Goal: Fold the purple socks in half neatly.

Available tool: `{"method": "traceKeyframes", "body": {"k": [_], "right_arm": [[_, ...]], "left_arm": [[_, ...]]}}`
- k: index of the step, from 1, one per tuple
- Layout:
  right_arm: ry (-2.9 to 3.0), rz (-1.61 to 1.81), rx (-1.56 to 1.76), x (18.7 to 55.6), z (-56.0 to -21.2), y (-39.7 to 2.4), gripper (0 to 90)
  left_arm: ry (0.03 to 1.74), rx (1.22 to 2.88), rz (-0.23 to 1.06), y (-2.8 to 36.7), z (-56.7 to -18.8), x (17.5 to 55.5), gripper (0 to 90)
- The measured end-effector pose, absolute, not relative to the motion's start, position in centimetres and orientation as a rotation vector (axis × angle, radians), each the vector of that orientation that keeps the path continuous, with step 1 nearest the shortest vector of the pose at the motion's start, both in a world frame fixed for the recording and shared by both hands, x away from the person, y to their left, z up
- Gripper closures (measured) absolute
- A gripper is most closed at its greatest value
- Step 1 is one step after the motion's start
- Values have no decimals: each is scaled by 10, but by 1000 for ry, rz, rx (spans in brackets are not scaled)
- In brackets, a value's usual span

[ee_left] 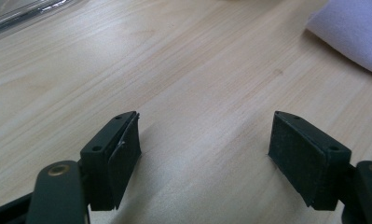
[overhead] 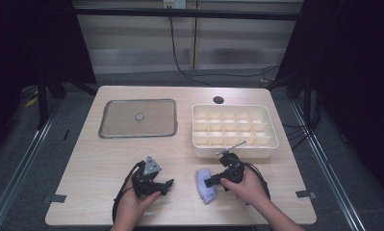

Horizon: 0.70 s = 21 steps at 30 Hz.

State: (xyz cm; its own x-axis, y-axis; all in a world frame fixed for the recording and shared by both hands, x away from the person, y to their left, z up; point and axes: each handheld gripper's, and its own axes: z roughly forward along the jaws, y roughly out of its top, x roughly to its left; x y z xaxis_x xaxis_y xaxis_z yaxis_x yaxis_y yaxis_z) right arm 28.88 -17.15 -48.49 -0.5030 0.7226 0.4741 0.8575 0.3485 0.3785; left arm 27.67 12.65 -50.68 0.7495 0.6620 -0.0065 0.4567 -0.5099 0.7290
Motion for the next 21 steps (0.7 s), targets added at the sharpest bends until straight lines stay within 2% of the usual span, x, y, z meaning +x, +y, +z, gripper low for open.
{"method": "traceKeyframes", "body": {"k": [21], "right_arm": [[-2400,-845,-1400,292,-470,-168,718]], "left_arm": [[841,2195,351,126,-507,276,238]]}}
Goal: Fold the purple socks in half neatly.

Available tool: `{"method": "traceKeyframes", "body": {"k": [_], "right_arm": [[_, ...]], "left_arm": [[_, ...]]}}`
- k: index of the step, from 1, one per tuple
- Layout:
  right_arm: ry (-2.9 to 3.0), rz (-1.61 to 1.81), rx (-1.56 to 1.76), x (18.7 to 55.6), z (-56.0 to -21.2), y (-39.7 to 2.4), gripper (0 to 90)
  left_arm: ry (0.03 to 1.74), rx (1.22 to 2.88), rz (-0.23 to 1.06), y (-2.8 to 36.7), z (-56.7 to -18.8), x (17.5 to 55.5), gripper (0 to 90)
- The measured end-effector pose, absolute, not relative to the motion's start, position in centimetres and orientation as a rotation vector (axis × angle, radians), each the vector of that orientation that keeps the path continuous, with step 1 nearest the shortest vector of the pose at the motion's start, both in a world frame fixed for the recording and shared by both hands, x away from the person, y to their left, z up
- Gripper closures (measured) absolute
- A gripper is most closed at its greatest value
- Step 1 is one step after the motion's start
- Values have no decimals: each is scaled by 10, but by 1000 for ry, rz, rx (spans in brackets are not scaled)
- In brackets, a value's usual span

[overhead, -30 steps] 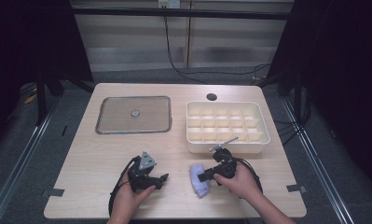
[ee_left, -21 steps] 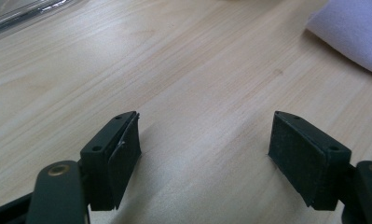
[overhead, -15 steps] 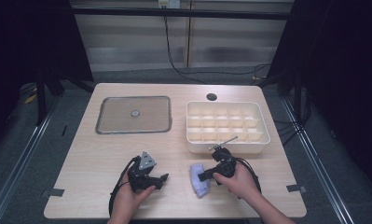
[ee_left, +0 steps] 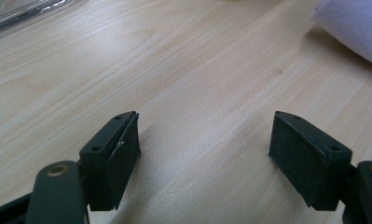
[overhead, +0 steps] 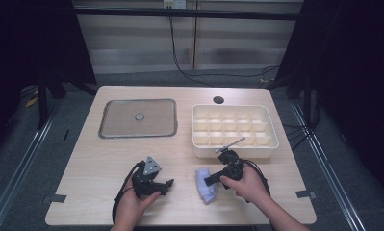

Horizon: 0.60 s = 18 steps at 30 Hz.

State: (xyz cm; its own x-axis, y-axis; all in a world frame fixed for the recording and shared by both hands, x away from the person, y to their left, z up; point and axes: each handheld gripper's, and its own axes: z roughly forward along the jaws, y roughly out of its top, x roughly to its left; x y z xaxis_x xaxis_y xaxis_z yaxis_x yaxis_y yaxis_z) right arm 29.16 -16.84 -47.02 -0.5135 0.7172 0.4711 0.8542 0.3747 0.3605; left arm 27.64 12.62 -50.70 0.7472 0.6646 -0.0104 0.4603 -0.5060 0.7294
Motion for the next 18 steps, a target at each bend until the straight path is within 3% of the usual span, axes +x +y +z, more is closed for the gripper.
{"method": "traceKeyframes", "body": {"k": [18], "right_arm": [[-2422,-827,-1397,297,-442,-184,718]], "left_arm": [[841,2194,352,126,-507,276,238]]}}
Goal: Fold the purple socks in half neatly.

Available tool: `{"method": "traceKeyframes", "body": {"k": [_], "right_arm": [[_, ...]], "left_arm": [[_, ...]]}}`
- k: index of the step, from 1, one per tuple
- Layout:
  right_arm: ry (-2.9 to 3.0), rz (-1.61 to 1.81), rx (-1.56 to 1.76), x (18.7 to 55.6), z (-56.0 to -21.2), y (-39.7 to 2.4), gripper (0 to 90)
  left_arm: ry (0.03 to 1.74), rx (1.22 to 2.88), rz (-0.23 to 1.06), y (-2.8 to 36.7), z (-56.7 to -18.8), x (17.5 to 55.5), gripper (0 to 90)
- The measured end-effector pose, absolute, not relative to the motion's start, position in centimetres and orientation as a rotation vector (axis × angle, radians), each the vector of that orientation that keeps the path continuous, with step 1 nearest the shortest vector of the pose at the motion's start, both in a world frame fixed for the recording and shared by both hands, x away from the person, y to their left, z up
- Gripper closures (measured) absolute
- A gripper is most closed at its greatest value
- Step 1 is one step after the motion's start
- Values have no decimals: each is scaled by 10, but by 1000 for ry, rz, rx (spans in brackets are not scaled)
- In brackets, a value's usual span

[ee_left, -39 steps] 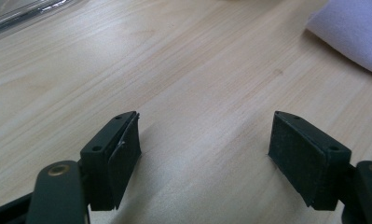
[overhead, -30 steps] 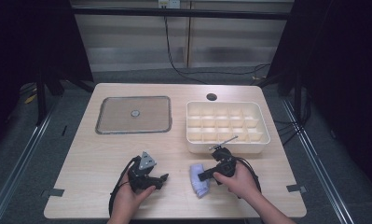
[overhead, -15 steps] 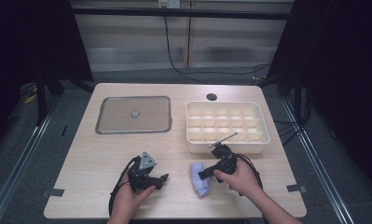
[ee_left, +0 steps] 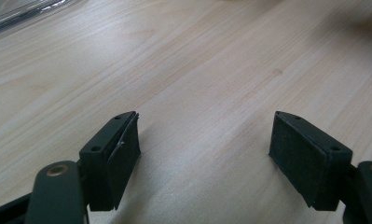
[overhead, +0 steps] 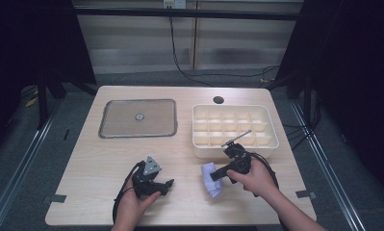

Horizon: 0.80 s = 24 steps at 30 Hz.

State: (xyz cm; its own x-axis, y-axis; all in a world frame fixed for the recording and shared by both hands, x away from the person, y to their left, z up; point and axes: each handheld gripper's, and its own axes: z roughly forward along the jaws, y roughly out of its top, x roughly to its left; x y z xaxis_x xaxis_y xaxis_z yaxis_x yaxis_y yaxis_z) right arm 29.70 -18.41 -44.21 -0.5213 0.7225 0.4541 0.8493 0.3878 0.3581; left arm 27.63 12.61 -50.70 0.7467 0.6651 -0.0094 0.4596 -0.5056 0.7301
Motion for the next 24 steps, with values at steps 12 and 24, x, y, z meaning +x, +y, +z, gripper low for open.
{"method": "traceKeyframes", "body": {"k": [12,24], "right_arm": [[-2458,-829,-1415,305,-410,-207,717],[-2489,-796,-1435,311,-388,-224,716]], "left_arm": [[839,2201,361,127,-507,275,238],[839,2201,361,127,-507,275,238]]}}
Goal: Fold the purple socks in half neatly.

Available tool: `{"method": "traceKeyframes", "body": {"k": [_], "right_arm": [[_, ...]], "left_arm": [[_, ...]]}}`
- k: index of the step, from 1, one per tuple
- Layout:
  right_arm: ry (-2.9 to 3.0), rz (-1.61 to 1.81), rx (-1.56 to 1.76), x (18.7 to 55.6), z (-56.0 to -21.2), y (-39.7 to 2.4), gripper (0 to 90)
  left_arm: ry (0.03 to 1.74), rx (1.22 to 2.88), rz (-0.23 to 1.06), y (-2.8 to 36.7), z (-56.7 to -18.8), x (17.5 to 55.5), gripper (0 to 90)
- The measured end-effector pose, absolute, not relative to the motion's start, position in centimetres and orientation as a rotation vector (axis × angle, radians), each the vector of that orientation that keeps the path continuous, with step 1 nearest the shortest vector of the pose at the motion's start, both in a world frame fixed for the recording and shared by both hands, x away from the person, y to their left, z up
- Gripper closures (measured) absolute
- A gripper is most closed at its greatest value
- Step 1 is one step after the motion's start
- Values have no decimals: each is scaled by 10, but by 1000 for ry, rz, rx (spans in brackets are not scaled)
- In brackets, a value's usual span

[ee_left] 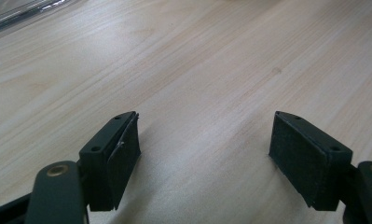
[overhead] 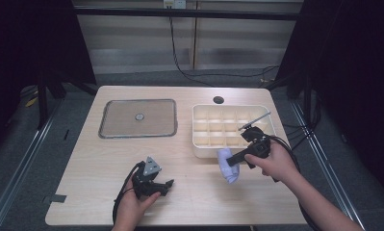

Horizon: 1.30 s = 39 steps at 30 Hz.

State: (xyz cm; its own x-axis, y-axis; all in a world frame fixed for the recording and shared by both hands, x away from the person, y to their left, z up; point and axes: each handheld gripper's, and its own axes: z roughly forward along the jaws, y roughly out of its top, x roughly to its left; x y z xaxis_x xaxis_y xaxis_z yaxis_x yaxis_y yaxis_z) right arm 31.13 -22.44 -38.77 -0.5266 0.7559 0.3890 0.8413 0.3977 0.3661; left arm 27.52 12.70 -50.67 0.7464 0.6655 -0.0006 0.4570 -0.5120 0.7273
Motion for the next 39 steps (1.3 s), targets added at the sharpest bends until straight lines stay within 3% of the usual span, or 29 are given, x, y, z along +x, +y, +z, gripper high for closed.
{"method": "traceKeyframes", "body": {"k": [20,39], "right_arm": [[-2521,-768,-1516,320,-354,-256,716],[-2480,-765,-1656,340,-350,-294,715]], "left_arm": [[851,2186,353,126,-507,274,238],[846,2191,355,127,-507,274,238]]}}
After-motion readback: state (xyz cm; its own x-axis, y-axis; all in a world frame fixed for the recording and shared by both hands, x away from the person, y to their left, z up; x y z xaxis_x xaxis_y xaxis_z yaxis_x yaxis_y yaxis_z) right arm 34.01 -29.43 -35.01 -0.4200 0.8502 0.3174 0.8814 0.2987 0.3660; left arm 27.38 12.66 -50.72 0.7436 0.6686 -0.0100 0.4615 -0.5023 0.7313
